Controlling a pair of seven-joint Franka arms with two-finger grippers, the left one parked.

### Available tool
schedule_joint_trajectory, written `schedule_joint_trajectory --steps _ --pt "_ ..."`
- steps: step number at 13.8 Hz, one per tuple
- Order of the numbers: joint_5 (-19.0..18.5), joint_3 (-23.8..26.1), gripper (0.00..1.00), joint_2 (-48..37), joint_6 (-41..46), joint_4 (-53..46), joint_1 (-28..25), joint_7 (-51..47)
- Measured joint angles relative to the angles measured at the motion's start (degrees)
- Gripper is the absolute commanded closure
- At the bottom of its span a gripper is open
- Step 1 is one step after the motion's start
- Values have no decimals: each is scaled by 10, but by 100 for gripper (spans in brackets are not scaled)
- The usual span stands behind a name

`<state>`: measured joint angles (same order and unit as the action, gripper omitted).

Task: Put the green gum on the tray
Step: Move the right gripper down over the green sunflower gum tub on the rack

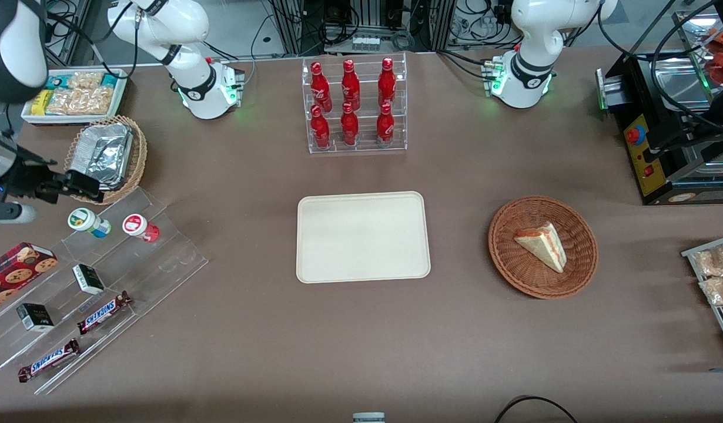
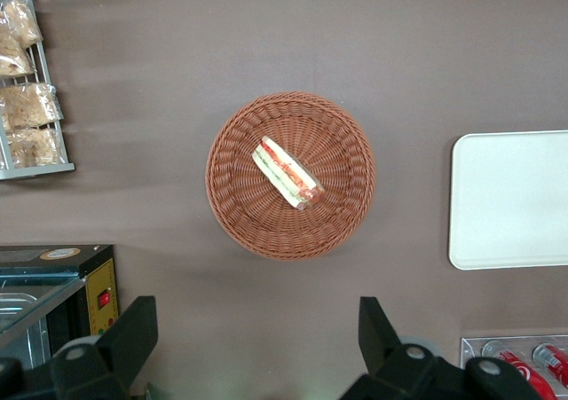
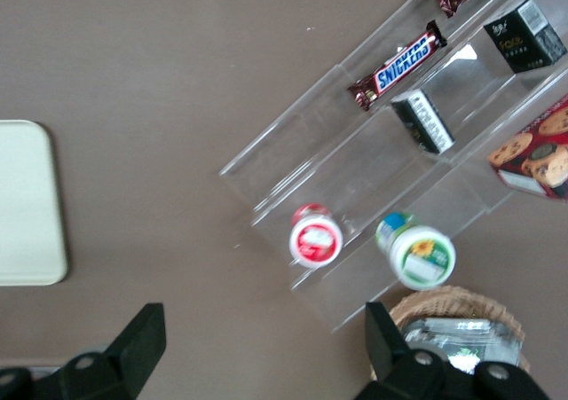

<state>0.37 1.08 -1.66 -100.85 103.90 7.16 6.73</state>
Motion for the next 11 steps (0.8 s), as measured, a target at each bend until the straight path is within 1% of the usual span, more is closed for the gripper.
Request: schedule_joint_trajectory --steps 2,5,8,11 --pt "0 -1 0 -13 -59 63 30 90" --pt "0 -1 0 -26 -113 117 67 220" --pt "0 -1 0 -31 -136 137 88 298" --pt "0 -3 0 -40 -205 186 98 343"
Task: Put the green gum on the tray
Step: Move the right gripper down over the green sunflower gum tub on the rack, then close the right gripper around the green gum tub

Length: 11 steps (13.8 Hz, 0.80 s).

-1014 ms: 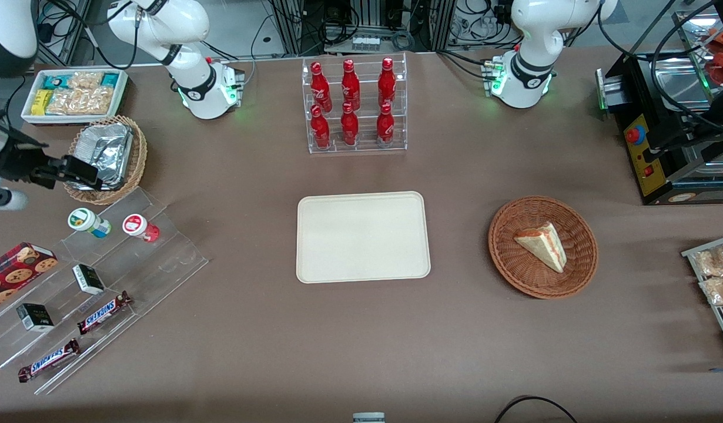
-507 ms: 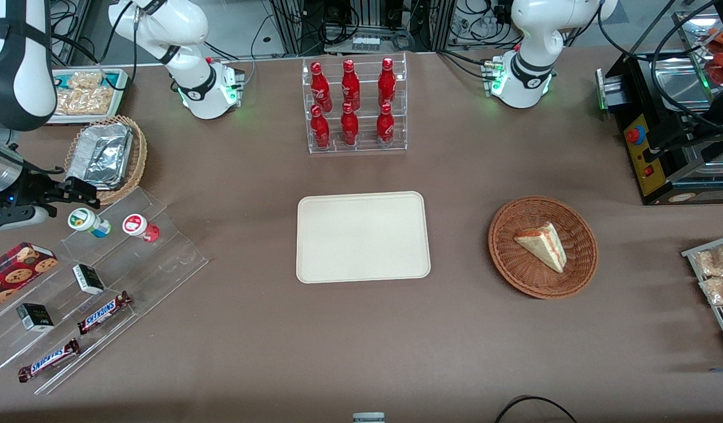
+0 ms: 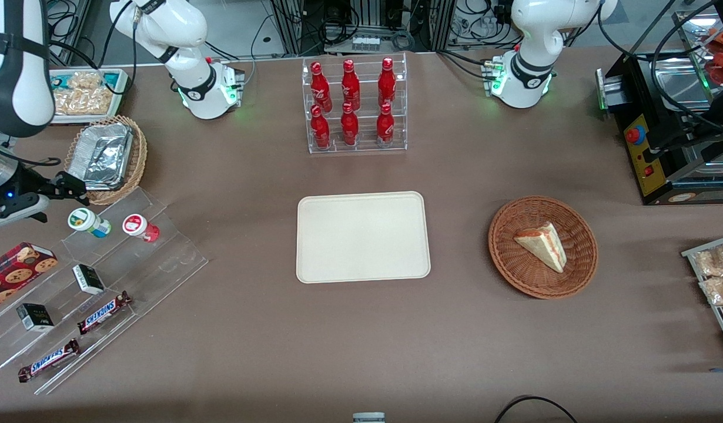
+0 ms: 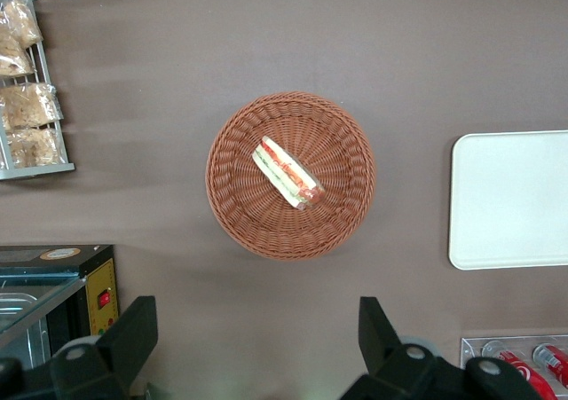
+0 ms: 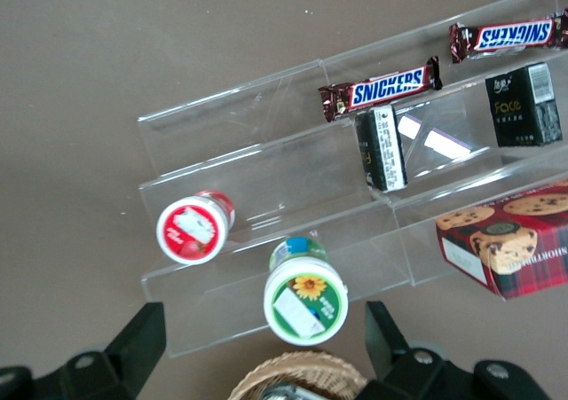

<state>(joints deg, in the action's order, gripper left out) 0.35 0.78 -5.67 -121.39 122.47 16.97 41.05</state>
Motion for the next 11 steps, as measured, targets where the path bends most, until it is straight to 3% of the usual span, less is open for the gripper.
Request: schedule_joint_trajectory --steps 5,11 --pt "50 -39 0 -3 -80 71 5 106" --pt "53 -36 0 17 -125 83 5 109"
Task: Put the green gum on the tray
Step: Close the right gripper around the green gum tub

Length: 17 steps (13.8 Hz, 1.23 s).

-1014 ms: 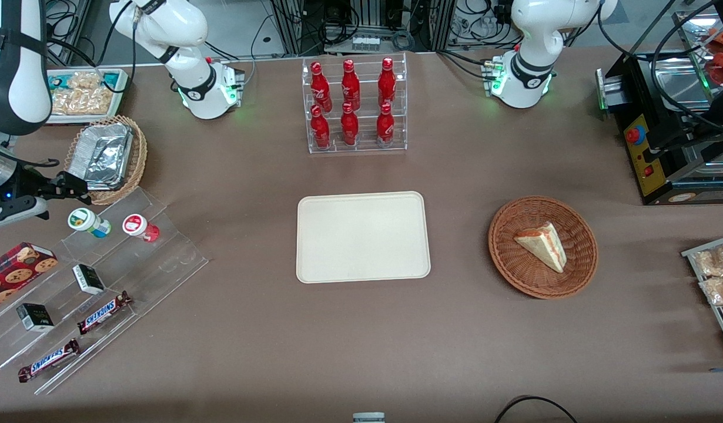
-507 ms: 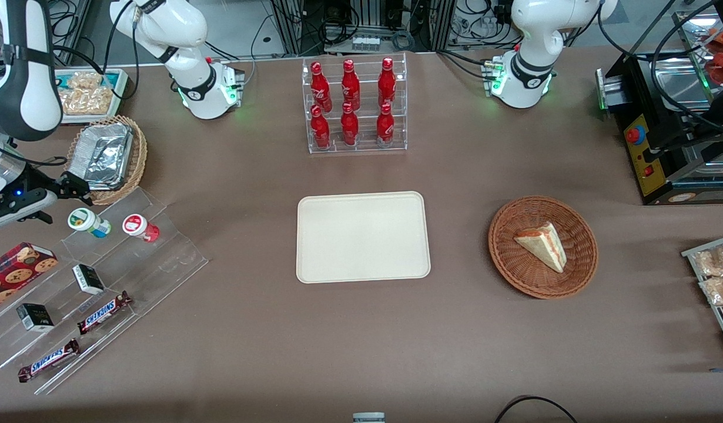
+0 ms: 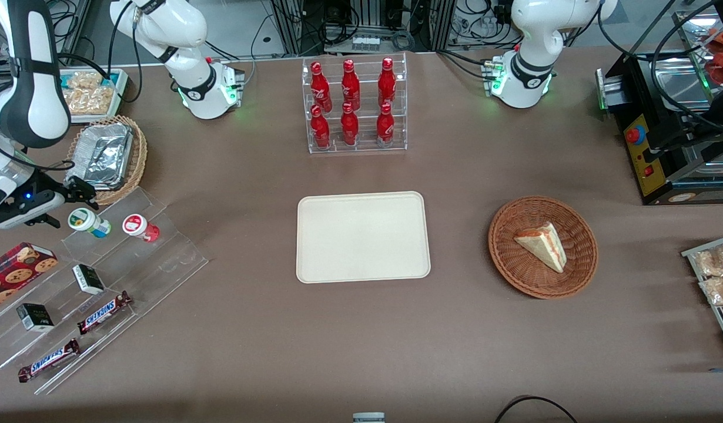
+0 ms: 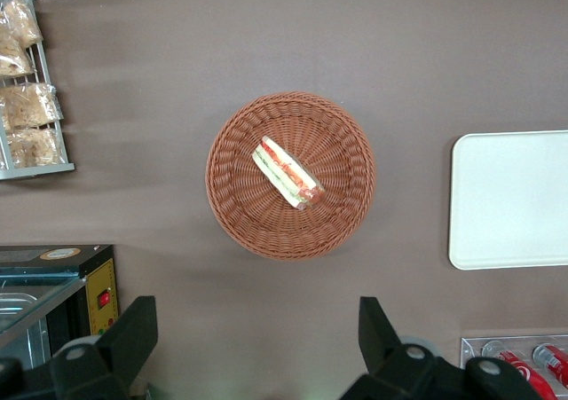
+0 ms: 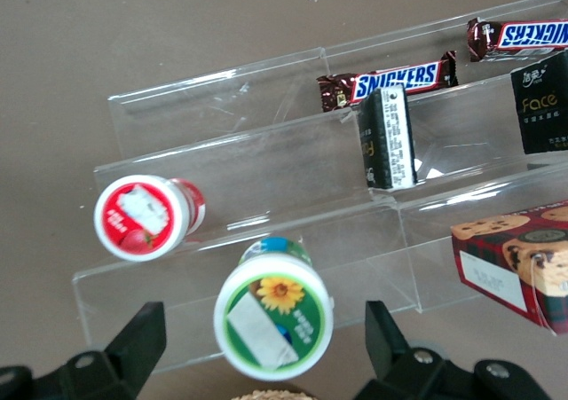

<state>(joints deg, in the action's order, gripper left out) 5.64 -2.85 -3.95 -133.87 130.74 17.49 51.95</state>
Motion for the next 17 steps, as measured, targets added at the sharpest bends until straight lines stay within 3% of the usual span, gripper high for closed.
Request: schedule_joint_trajectory --steps 4,5,7,14,17 --pt "0 0 1 21 -19 0 0 0" --pt "0 0 17 23 -20 0 0 0" --pt "0 1 97 24 -21 0 0 0" --pt "1 1 100 24 -17 -11 -3 -10" --pt "2 2 100 22 39 -47 -3 -15"
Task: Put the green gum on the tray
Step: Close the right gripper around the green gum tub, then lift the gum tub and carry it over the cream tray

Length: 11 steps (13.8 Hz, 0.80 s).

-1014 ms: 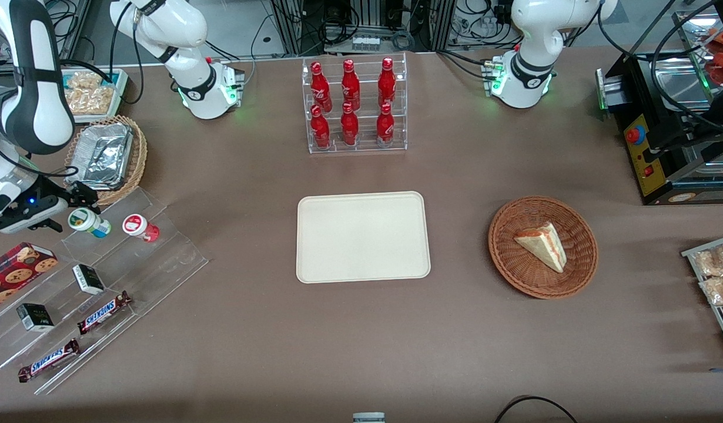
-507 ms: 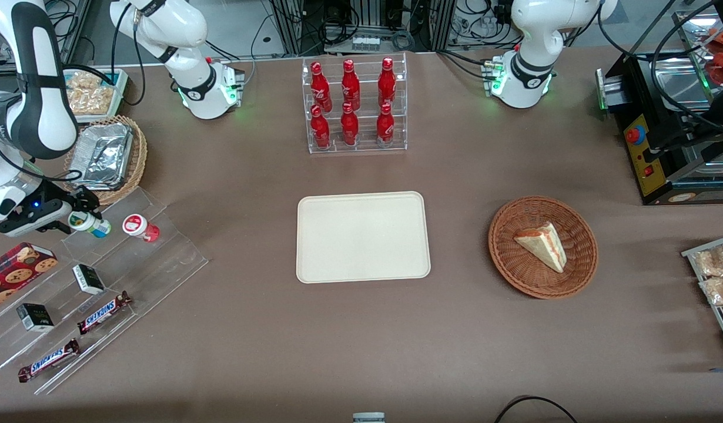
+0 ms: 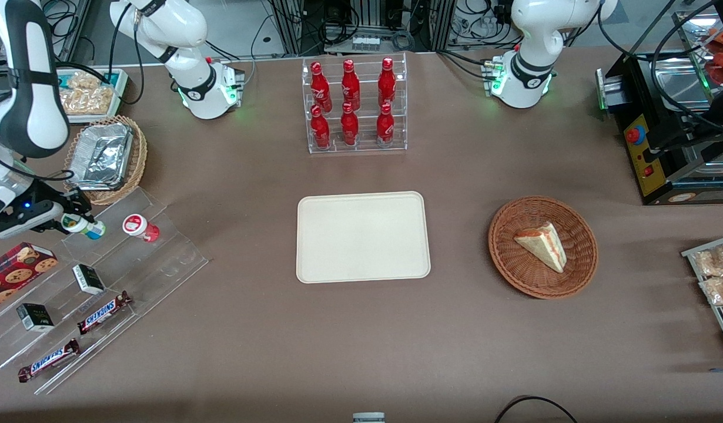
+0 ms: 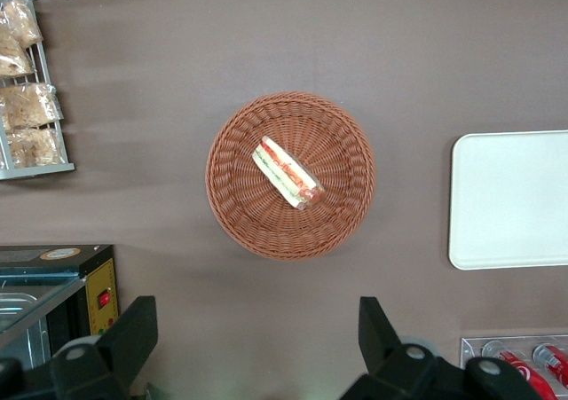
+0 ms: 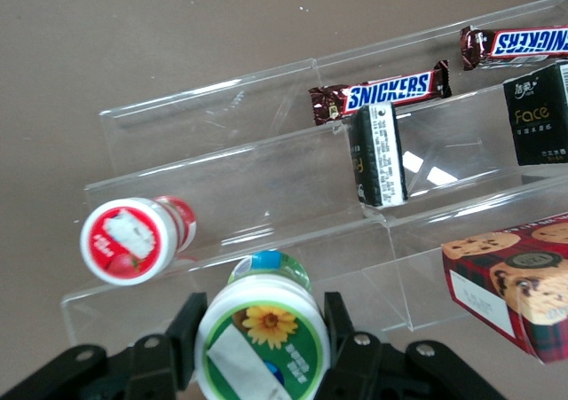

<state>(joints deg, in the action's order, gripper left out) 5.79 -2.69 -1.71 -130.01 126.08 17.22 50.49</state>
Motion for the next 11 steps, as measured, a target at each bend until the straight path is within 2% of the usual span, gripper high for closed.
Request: schedule_joint_trajectory --steps 3,5,8,11 --pt "0 3 100 -6 96 -57 -1 -23" --pt "2 5 100 -8 158 -104 -22 -63" --pt "2 8 100 -11 225 -158 -91 -170" --pt "3 10 100 -11 257 -185 -172 -298"
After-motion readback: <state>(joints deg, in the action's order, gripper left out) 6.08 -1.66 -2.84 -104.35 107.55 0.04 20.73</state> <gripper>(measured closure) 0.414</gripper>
